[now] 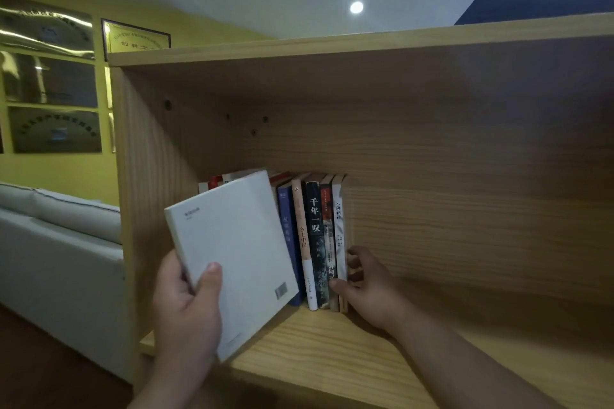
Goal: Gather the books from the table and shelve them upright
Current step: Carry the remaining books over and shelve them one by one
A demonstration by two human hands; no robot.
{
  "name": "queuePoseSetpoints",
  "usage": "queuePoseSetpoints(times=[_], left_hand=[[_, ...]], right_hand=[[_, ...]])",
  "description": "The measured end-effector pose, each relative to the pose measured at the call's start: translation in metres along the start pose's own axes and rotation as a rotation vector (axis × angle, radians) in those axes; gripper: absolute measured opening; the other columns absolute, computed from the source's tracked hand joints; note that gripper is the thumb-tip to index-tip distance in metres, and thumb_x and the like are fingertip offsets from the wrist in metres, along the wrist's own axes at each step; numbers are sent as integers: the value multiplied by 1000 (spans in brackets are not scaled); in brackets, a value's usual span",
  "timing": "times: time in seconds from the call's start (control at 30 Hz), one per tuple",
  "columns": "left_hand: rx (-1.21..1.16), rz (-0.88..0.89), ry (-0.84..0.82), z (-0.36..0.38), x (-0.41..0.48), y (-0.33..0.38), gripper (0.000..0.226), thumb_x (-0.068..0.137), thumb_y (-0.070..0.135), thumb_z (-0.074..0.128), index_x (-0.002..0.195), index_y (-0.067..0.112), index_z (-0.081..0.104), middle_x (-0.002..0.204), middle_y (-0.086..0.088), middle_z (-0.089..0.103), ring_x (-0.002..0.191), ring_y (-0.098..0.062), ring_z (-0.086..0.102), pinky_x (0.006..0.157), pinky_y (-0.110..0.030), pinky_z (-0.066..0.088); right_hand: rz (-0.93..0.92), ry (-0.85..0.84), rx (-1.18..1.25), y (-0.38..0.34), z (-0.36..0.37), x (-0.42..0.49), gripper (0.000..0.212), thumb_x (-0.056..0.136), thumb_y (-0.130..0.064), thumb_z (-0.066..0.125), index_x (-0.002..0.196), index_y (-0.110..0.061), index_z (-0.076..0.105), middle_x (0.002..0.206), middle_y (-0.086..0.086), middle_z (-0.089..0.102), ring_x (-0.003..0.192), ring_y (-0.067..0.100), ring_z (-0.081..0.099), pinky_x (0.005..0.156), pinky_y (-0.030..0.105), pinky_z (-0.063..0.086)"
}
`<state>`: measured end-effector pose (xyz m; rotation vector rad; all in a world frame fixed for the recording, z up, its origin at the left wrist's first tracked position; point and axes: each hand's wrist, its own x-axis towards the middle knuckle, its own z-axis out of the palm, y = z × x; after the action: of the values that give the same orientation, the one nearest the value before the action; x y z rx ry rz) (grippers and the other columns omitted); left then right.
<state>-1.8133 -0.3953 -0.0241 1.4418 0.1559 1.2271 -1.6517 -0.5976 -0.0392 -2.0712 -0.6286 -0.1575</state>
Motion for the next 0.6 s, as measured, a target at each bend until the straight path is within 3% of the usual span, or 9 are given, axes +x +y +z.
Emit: queuePoseSetpoints(times=[0.07,0.17,0.3,0.47,0.53,0.6], left_hand=[[-25,2,44,-16,6,5,22,99,4,54,112,21,53,97,9,64,83,-12,63,68,-34,52],[-68,-20,52,-35,13,10,25,100,2,52,101,27,56,97,9,66,82,-12,64,65,-32,54],[-119,-82,-11,-38,13,17,32,98,-1,51,95,30,60,96,7,69,82,-16,67,66,-34,51],[-147,-211,-148,-19,5,26,26,98,4,52,101,28,61,100,2,71,89,-23,68,65,-34,49],[-178,-293,-223,-8,0,33,22,98,7,52,105,25,61,101,-1,72,90,-26,69,67,-37,52],[-201,-372,-284,4,-5,37,20,99,9,52,108,25,61,104,-3,72,93,-29,70,70,-41,55]], right_hand=[[17,2,18,-1,2,-1,46,90,-28,74,125,-37,46,100,-23,55,93,-2,60,71,9,44],[17,3,26,-6,6,0,50,91,-27,73,129,-40,43,103,-21,56,95,-4,58,77,14,48],[22,-31,9,-16,13,0,64,91,-28,73,144,-34,38,108,-21,55,103,1,60,96,33,56],[64,-128,-38,-19,2,-9,75,91,-42,69,153,-38,28,134,-11,52,117,11,58,102,42,53],[73,-121,67,-22,-5,-17,60,96,-43,63,149,-40,36,136,-10,53,114,13,59,96,43,56],[172,21,424,-29,-12,-29,27,100,-36,58,127,-34,57,126,-1,61,103,19,66,85,47,61]])
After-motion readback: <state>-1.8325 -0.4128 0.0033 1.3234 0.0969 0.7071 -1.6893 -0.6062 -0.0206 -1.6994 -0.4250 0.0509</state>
